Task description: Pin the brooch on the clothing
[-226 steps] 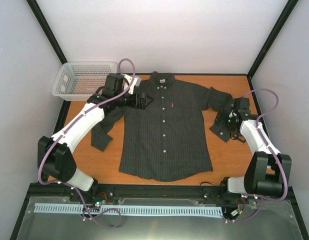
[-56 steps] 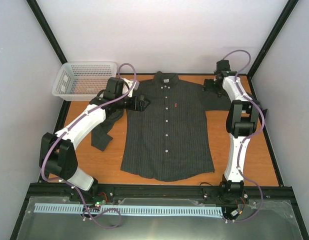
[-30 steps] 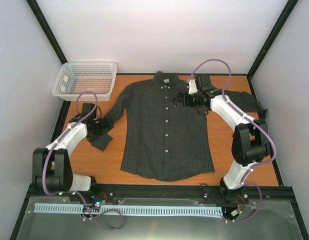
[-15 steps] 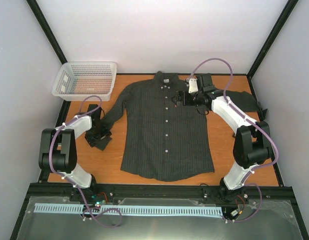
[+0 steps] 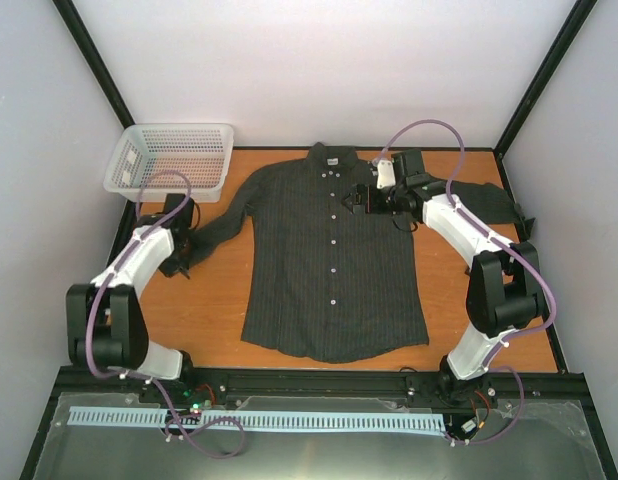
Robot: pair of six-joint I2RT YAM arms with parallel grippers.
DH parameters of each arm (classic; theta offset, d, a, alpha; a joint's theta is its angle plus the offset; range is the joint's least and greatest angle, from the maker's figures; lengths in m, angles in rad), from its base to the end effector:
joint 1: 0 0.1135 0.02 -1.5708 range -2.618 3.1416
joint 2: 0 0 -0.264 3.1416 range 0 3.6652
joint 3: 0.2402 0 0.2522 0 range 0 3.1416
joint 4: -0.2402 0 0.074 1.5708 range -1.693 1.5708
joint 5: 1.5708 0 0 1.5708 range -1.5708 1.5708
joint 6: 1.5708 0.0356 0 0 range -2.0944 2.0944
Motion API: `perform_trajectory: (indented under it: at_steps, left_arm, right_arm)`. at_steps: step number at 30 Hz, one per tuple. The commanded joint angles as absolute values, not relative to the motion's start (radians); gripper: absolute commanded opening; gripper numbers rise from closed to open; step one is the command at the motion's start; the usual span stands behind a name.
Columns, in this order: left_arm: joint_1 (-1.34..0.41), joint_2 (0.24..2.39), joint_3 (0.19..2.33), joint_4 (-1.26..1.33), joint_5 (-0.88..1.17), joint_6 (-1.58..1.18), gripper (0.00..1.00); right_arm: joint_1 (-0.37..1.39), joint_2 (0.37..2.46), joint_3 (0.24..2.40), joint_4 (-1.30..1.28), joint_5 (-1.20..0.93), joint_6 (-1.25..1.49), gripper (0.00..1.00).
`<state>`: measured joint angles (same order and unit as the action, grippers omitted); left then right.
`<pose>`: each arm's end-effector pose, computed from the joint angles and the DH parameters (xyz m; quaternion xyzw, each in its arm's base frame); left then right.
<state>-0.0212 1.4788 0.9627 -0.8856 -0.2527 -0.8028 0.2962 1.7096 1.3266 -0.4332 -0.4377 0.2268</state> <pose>0.2568 0.0035 0.2008 -0.3864 0.9099 0.0815 0.1270 0.3580 0.1250 0.2617 -0.1114 0.9042 0.2879 0.2952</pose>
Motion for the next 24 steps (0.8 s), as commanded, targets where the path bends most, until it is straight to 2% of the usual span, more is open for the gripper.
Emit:
perform_trajectory:
  at_steps: [1,5,9,11,14,17,21,24]
  left_arm:
    - [-0.014,1.330,1.041,-0.869,-0.561,-0.853,0.01]
    - [-0.014,1.227,0.996,-0.592,-0.621,-0.609,0.01]
    - [-0.014,1.122,0.894,-0.283,-0.562,-0.288,0.01]
    - [-0.014,1.069,0.829,-0.177,-0.522,-0.218,0.01]
    - [-0.014,1.021,0.756,-0.150,-0.529,-0.253,0.01]
    - [-0.013,1.003,0.688,-0.155,-0.616,-0.314,0.08]
    - [0.001,1.058,0.618,-0.132,-0.795,-0.386,0.09]
    - [0.063,1.126,0.625,-0.224,-0.852,-0.542,0.13]
  right_arm:
    - [0.298,1.700,1.314,-0.406,-0.463,0.240,1.00]
    - [0.298,1.719,1.309,-0.398,-0.500,0.254,1.00]
    - [0.297,1.725,1.297,-0.386,-0.510,0.262,1.00]
    - [0.298,1.730,1.299,-0.385,-0.517,0.264,1.00]
    - [0.297,1.734,1.296,-0.382,-0.517,0.264,1.00]
    - [0.298,1.736,1.296,-0.382,-0.517,0.263,1.00]
    - [0.298,1.742,1.290,-0.373,-0.529,0.270,1.00]
    - [0.298,1.745,1.288,-0.373,-0.529,0.270,1.00]
